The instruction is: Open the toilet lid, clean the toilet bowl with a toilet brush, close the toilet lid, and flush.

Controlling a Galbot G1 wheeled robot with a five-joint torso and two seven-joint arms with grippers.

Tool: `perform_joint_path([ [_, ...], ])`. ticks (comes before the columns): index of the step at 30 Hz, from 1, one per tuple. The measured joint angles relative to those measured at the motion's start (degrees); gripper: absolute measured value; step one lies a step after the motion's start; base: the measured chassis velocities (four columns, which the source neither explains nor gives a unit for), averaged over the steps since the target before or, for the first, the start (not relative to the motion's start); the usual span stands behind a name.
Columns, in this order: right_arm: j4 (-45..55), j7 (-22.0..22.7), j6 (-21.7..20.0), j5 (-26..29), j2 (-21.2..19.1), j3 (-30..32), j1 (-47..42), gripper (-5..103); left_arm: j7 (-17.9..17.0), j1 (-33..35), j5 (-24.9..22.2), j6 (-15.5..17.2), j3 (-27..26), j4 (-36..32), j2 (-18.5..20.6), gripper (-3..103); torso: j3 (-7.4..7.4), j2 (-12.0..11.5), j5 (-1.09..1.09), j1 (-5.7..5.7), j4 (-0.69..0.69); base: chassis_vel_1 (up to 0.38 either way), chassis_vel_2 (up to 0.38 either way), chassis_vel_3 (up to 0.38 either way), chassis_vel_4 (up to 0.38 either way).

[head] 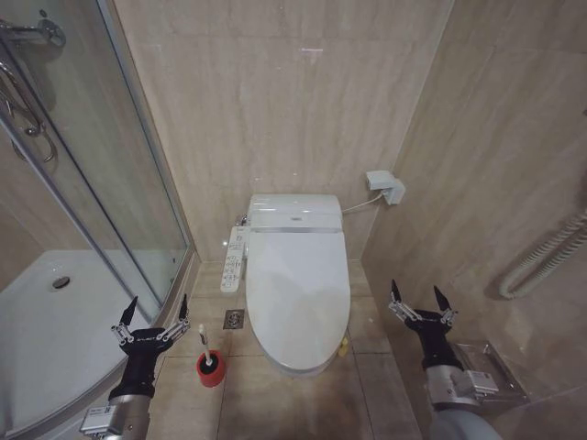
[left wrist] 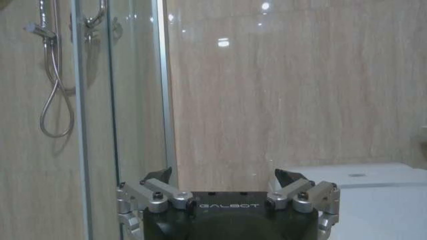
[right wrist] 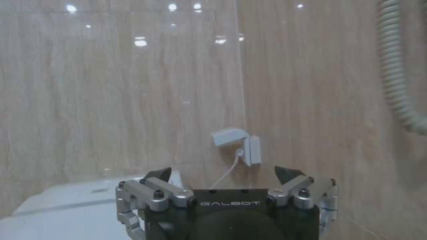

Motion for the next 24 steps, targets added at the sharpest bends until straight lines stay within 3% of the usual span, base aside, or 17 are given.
perform_joint_path([
  [8, -0.1, 0.8, -0.1, -0.2, 0.0, -0.1, 0.4, 100, 0.0, 0.0, 0.0, 0.0, 0.0, 0.0, 0.0, 100, 0.00, 0.0, 0.00, -0.01, 0.01, 0.034, -0.023, -0.018, 0.027],
  [17, -2.4, 0.9, 1.3, -4.5, -1.9, -0.3, -0.4, 100, 0.0, 0.0, 0.0, 0.0, 0.0, 0.0, 0.0, 100, 0.01, 0.0, 0.00, 0.04, 0.01, -0.016, 0.023, 0.020, -0.023],
  [24, -4.9, 2.5, -1.4, -9.1, -4.4, -2.7, -2.2, 100, 0.0, 0.0, 0.0, 0.0, 0.0, 0.0, 0.0, 100, 0.00, 0.0, 0.01, 0.02, 0.01, 0.000, 0.000, 0.000, 0.000],
])
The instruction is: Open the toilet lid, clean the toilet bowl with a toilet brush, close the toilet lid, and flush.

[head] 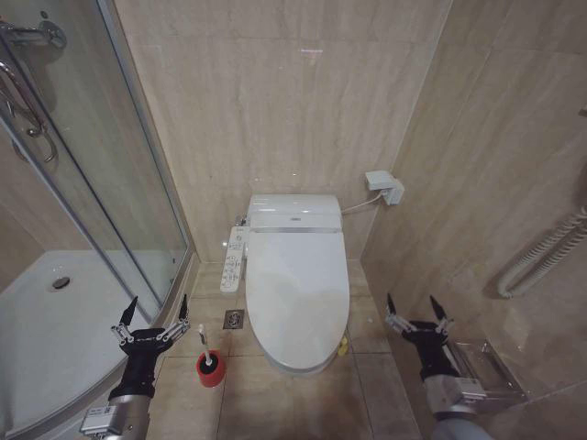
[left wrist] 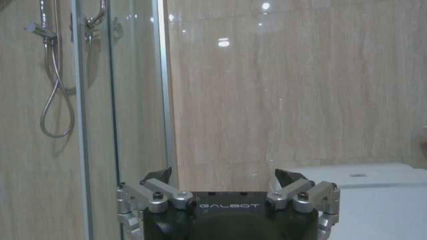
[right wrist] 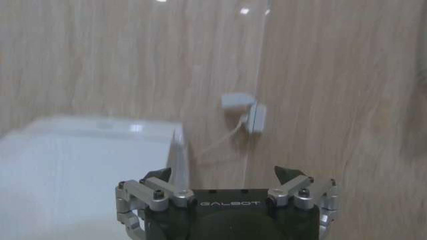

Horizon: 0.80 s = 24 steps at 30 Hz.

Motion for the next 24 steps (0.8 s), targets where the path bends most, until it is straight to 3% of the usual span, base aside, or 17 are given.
perform_joint_path([
  [7, -5.5, 0.1, 0.5, -2.8, -3.1, -1.9, -0.4, 100, 0.0, 0.0, 0.0, 0.0, 0.0, 0.0, 0.0, 100, 0.00, 0.0, 0.00, 0.00, 0.01, 0.000, 0.000, 0.000, 0.000],
  [24, -17.4, -1.8, 3.5, -7.6, -5.9, -5.4, 1.7, 100, 0.0, 0.0, 0.0, 0.0, 0.0, 0.0, 0.0, 100, 0.00, 0.0, 0.00, 0.00, 0.01, 0.000, 0.000, 0.000, 0.000],
])
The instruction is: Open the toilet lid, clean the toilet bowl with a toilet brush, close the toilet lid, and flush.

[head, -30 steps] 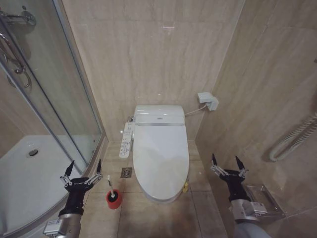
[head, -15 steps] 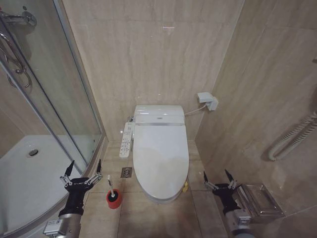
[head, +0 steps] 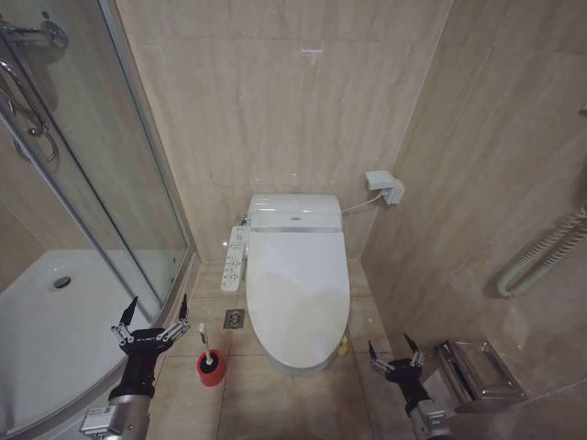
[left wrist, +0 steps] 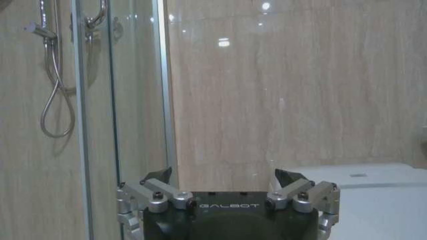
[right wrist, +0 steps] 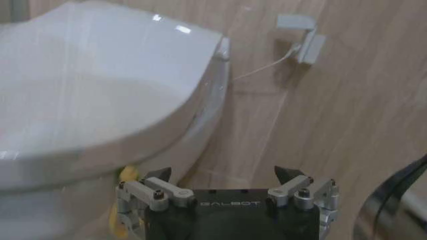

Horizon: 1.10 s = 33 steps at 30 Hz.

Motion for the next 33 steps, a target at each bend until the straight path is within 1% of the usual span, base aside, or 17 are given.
perform_joint_path([
  [7, -5.8, -0.5, 1.0, -0.5, 0.1, -2.0, 3.1, 100, 0.0, 0.0, 0.0, 0.0, 0.0, 0.0, 0.0, 100, 0.00, 0.0, 0.00, 0.00, 0.00, 0.000, 0.000, 0.000, 0.000],
  [11, -6.9, -0.4, 0.8, 0.6, -0.1, -3.1, 4.0, 100, 0.0, 0.0, 0.0, 0.0, 0.0, 0.0, 0.0, 100, 0.00, 0.0, -0.01, 0.00, 0.00, 0.000, 0.000, 0.000, 0.000],
  [16, -8.0, -0.4, 0.7, 0.6, 0.1, -4.4, 4.9, 100, 0.0, 0.0, 0.0, 0.0, 0.0, 0.0, 0.0, 100, 0.00, 0.0, -0.01, 0.00, 0.00, 0.000, 0.000, 0.000, 0.000],
  [22, -9.8, -0.1, 0.9, -0.9, 1.4, -6.3, 5.7, 100, 0.0, 0.0, 0.0, 0.0, 0.0, 0.0, 0.0, 100, 0.00, 0.0, -0.01, 0.00, 0.00, 0.000, 0.000, 0.000, 0.000],
  [28, -12.0, 0.1, 1.3, -2.5, 1.8, -7.7, 6.4, 100, 0.0, 0.0, 0.0, 0.0, 0.0, 0.0, 0.0, 100, 0.00, 0.0, -0.01, 0.00, 0.00, 0.000, 0.000, 0.000, 0.000],
  [33, -12.2, 0.3, 1.4, -2.6, 1.5, -8.7, 6.5, 100, 0.0, 0.0, 0.0, 0.0, 0.0, 0.0, 0.0, 100, 0.00, 0.0, -0.01, 0.00, 0.00, 0.000, 0.000, 0.000, 0.000],
])
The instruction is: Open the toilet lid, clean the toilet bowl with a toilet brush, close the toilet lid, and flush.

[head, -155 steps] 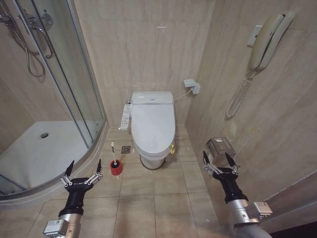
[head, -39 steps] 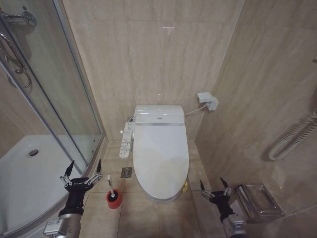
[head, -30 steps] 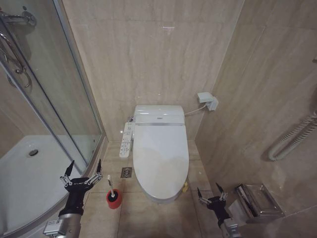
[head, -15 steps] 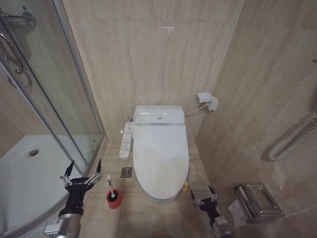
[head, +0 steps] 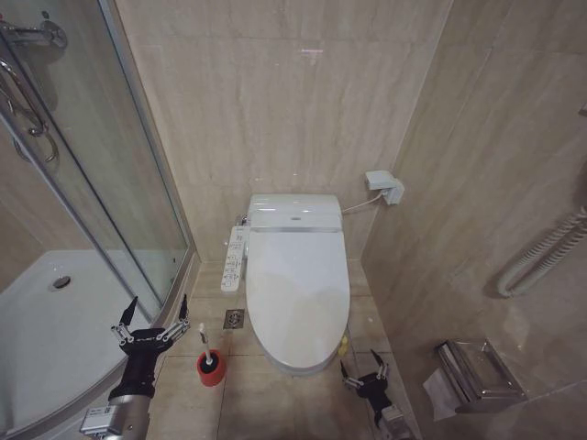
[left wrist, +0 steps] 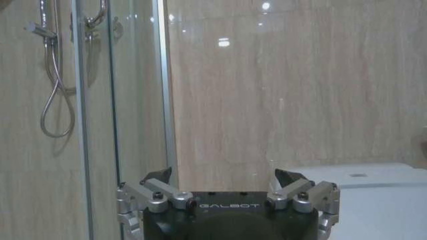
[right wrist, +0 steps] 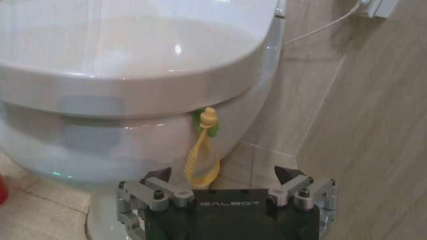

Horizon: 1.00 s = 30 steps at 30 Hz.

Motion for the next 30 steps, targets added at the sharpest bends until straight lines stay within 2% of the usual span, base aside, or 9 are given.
perform_joint_path([
  [17, 1.4, 0.5, 0.4, 0.7, -0.3, -2.9, -0.2, 100, 0.0, 0.0, 0.0, 0.0, 0.0, 0.0, 0.0, 100, 0.00, 0.0, 0.00, 0.00, -0.01, 0.000, 0.000, 0.000, 0.000],
  [30, -4.2, 0.8, 3.0, -0.6, 0.8, -2.1, 3.8, 100, 0.0, 0.0, 0.0, 0.0, 0.0, 0.0, 0.0, 100, 0.00, 0.0, 0.00, 0.00, -0.02, 0.000, 0.000, 0.000, 0.000],
])
